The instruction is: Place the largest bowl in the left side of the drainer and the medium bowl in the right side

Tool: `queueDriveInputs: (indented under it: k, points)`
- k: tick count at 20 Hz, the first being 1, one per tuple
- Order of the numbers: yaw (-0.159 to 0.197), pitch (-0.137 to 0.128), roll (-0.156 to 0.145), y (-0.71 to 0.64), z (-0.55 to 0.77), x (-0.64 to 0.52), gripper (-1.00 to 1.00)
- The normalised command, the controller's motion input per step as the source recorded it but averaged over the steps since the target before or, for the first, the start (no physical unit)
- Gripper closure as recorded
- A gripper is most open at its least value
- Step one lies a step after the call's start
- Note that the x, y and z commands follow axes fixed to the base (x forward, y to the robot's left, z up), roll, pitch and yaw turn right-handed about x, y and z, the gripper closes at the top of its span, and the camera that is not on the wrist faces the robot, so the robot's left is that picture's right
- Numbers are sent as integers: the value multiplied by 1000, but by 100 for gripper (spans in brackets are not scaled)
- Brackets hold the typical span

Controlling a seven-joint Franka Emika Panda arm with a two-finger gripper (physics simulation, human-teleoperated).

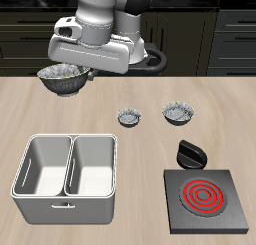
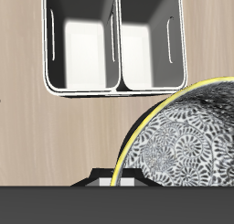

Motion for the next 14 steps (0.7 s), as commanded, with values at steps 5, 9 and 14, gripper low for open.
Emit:
queueDriveInputs:
  k: [5,9,14]
  points:
    - [14,12,-1,163,111,462,100]
    - [-7,3,-17,36,75,400,100]
    - [26,10,-12,67,54,361,100]
